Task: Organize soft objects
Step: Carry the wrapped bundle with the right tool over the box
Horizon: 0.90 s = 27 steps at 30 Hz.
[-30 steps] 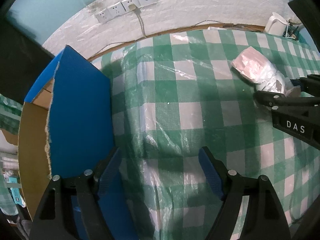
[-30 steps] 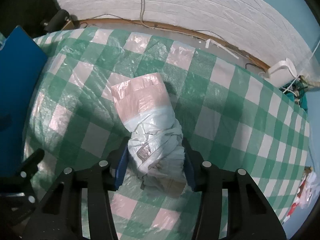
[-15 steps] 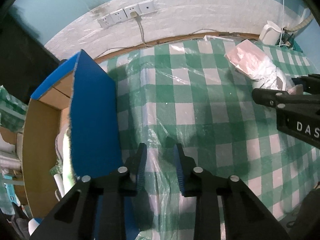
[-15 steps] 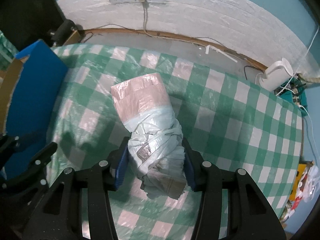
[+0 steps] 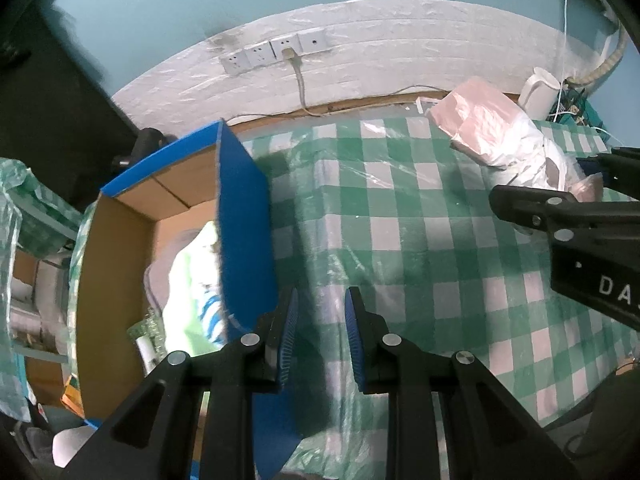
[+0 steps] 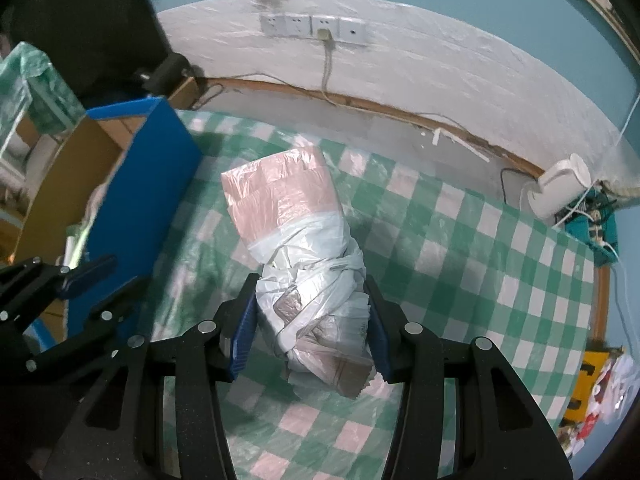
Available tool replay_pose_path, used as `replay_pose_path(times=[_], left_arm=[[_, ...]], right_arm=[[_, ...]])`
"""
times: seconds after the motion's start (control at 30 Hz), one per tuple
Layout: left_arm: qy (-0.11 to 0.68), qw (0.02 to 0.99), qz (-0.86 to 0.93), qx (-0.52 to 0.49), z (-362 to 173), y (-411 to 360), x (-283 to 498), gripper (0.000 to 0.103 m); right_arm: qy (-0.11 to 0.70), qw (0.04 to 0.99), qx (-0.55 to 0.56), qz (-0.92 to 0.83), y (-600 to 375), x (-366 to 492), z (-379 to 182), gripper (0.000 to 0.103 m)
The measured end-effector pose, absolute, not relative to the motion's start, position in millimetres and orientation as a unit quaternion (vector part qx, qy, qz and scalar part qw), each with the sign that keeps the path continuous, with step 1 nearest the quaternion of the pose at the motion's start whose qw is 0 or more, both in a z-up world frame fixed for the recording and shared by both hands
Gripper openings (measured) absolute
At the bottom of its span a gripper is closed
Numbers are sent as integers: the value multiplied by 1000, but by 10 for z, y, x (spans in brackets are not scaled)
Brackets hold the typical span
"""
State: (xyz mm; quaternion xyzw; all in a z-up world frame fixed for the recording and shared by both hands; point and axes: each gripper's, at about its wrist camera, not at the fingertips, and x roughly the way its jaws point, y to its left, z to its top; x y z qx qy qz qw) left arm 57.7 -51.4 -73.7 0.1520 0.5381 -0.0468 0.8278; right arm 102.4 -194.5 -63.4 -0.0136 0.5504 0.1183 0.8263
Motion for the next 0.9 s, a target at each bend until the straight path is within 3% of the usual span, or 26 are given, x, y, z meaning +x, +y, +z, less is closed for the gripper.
replay_pose_path(times=[0.9], left_arm=[[515, 849, 2, 117, -397, 268, 371, 24]], right_arm=[[508, 834, -62, 208, -1049, 812, -57, 48]])
